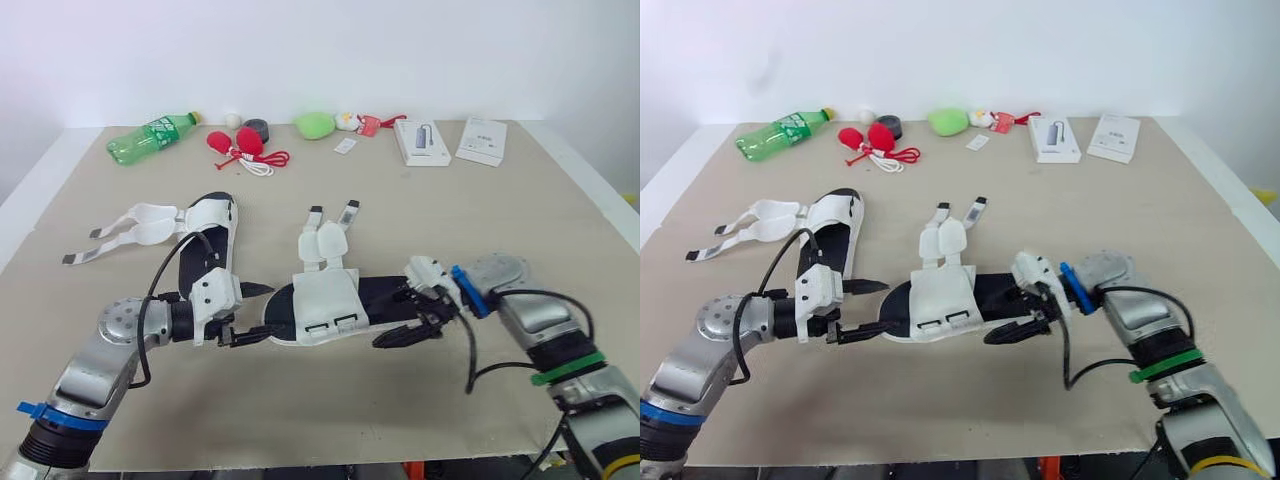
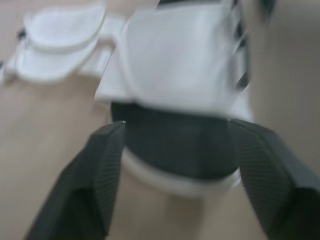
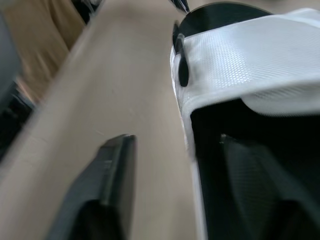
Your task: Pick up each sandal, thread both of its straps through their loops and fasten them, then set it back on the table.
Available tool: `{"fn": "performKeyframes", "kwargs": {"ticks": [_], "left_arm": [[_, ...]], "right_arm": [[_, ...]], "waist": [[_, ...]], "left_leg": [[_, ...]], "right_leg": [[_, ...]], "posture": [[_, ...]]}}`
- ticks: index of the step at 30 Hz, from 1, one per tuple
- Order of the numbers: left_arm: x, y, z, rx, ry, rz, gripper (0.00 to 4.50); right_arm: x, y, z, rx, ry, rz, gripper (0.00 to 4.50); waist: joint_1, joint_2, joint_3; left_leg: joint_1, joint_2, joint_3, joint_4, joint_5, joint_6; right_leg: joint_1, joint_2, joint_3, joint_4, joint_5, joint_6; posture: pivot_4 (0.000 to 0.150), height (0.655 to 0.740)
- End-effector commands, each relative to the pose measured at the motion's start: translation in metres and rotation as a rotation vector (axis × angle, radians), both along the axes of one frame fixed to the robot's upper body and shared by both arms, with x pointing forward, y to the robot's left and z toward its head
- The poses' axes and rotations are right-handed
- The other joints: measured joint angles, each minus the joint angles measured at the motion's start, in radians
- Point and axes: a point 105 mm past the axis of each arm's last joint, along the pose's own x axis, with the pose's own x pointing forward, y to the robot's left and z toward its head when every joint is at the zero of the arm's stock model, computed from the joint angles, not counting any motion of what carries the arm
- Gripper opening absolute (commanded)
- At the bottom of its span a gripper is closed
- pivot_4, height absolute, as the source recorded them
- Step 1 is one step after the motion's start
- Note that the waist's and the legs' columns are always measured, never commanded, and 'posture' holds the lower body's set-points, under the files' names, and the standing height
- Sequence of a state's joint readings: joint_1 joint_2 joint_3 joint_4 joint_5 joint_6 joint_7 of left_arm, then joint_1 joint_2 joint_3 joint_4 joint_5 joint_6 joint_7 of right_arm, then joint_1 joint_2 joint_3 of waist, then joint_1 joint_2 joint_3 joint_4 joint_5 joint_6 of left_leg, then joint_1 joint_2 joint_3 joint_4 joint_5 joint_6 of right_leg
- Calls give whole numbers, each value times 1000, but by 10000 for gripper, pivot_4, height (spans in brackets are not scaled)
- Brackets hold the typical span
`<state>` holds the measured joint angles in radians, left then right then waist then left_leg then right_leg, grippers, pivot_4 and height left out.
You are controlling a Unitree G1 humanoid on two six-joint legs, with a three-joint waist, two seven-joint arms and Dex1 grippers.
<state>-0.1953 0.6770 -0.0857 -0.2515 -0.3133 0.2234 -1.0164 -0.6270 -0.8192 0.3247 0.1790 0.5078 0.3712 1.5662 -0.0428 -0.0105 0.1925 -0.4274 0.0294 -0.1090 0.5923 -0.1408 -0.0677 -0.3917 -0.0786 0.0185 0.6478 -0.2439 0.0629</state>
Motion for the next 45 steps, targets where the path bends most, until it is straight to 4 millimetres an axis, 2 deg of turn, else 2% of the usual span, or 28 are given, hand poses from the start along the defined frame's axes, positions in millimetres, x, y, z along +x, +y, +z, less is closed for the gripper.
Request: {"fn": "performKeyframes", "kwargs": {"ticks": [1, 3, 4, 5, 8, 12, 19, 25, 33, 42, 45], "left_arm": [[2, -5, 6, 22, -45, -35, 15193], [2, -6, 4, 47, -51, -50, 5307], [3, -7, 3, 54, -54, -57, 4717], [3, -9, 2, 59, -58, -64, 2295], [3, -12, 0, 93, -76, -95, 2295], [4, -13, -3, 123, -95, -117, 2295], [7, -13, 0, 141, -134, -130, 2295], [8, -17, 4, 136, -160, -141, 2295], [5, -20, 5, 128, -165, -150, 2295], [-1, -27, 4, 103, -159, -158, 2295], [-2, -28, 4, 99, -158, -158, 0]], "right_arm": [[6, -1, 43, 122, 139, -49, 45000], [21, 1, 52, 134, 190, -137, 45000], [39, 4, 53, 122, 217, -245, 45000], [54, 8, 52, 116, 249, -331, 45000], [83, 24, 57, 145, 300, -453, 45000], [106, 33, 45, 82, 380, -581, 45000], [120, 47, 33, 85, 527, -699, 45000], [132, 64, 44, 229, 607, -780, 45000], [145, 76, 34, 272, 581, -890, 45000], [158, 76, 37, 331, 528, -988, 45000], [159, 77, 42, 347, 520, -978, 37399]], "waist": [[-3, 0, 0], [-5, 0, 0], [-4, 0, 0], [-4, 0, 0], [-8, 0, 0], [-3, 0, 0], [-5, 0, 0], [-7, 0, 0], [-8, 0, 0], [-9, 0, 0], [-9, 0, 0]], "left_leg": [[0, 0, 0, 0, 0, 0], [0, 0, 0, 0, 0, 0], [0, 0, 1, 0, 0, 0], [0, 0, 1, 0, 0, 0], [0, 1, 1, 0, 0, 0], [-6, 2, 1, 0, 1, 0], [-11, 1, 1, -2, 1, 0], [-10, 1, 1, -2, 1, 1], [-10, 1, 1, -2, 2, 2], [-10, 1, 1, -2, 2, 2], [-10, 1, 1, -2, 2, 2]], "right_leg": [[0, 0, 0, 0, 0, 0], [-1, 0, 0, 0, 1, -1], [-1, 0, 1, 0, 1, -1], [-1, 0, 0, 0, 1, -1], [-4, 1, 1, 1, 3, -3], [-11, 3, 2, 3, 5, 2], [-16, 3, 3, 4, 7, -2], [-16, 4, 3, 4, 7, 0], [-16, 4, 4, 5, 8, -1], [-16, 4, 4, 5, 8, -1], [-16, 4, 4, 5, 8, -1]], "posture": [[1500, 7400], [1500, 7400], [1500, 7400], [1500, 7400], [1500, 7400], [1500, 7400], [1500, 7400], [1500, 7400], [1500, 7400], [1500, 7400], [1500, 7400]]}}
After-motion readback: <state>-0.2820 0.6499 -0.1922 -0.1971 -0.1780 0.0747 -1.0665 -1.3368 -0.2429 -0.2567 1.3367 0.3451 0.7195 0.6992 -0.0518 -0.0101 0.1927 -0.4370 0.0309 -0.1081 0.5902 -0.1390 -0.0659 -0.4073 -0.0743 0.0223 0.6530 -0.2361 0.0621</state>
